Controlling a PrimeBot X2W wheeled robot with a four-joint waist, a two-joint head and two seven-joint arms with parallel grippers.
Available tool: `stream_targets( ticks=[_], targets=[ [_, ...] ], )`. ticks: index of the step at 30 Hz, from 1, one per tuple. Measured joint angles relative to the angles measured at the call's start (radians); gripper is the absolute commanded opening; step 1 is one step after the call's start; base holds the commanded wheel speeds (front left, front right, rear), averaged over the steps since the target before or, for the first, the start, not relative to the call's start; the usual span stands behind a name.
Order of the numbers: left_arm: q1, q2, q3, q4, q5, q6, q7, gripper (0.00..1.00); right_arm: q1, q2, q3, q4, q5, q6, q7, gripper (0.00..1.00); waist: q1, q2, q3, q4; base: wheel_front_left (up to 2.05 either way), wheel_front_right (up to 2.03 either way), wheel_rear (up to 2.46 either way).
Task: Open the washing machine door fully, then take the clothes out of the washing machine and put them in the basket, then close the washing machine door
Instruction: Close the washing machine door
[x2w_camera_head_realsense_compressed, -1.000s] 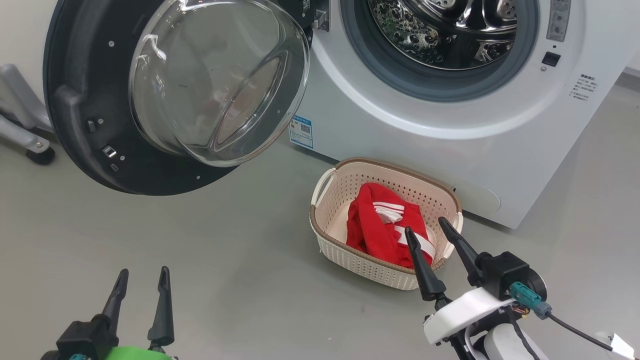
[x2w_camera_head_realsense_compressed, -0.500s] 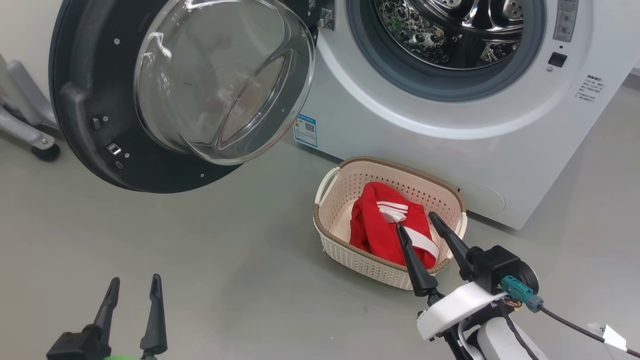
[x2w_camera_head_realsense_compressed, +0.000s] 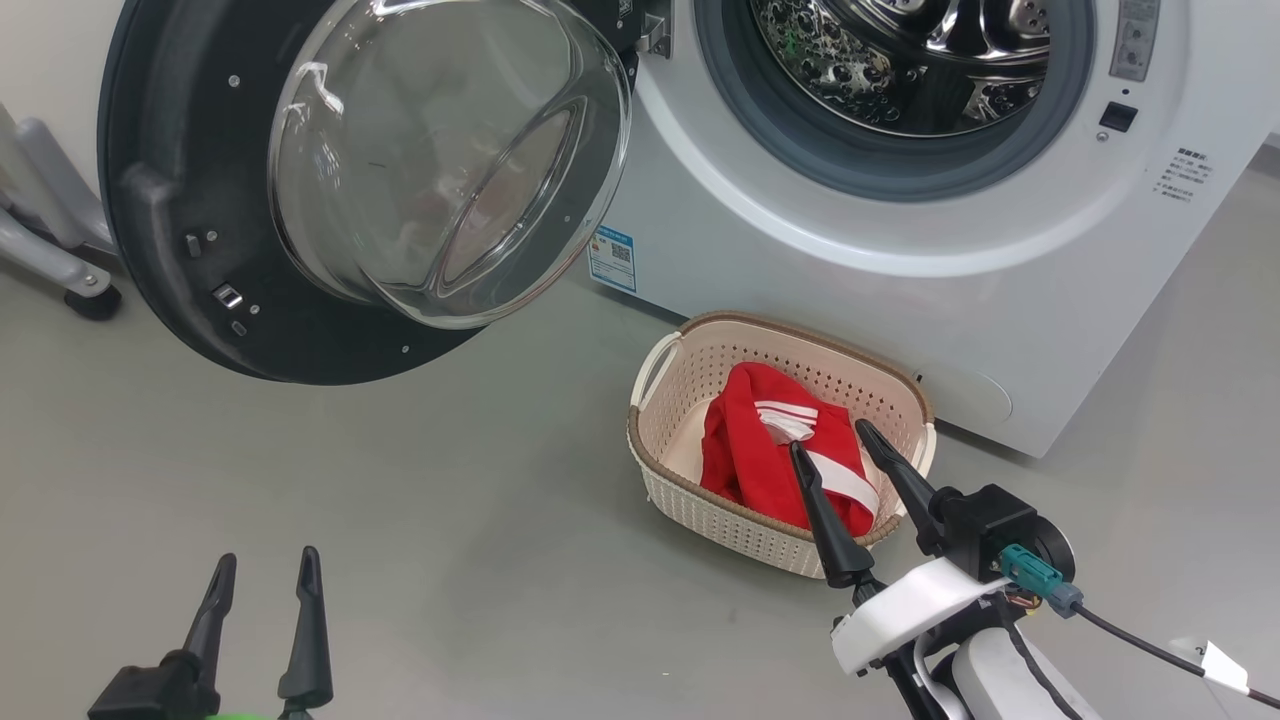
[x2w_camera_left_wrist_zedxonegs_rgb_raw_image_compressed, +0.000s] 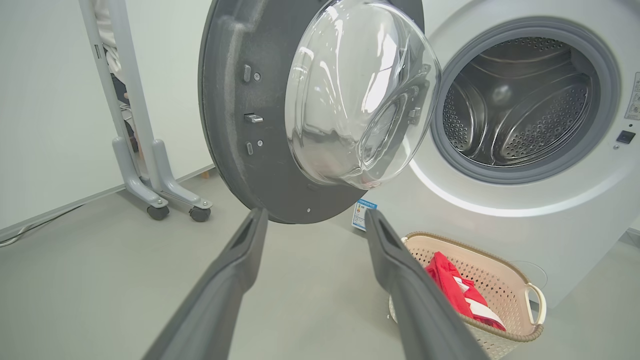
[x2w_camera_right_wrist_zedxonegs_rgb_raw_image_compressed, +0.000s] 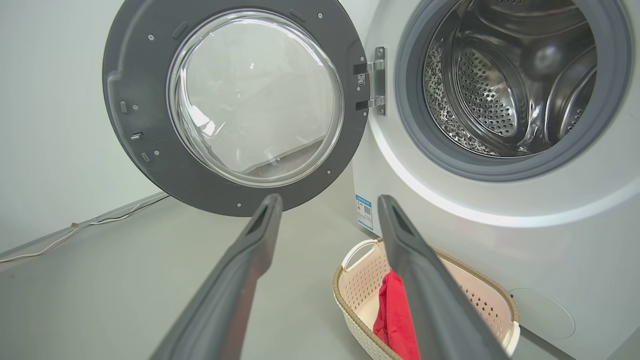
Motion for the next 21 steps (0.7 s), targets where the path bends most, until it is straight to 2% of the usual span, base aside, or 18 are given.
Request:
stream_targets(
  ticks=[21],
  targets=[
    [0.011, 0.0, -0.002, -0.005, 0.006, 0.0, 0.0, 1.0, 0.0, 0.0, 0.0, 0.009, 0.016, 0.002, 0.0, 1.0, 0.0, 0.0, -0.001, -0.002, 0.0, 0.0, 0.0]
  ],
)
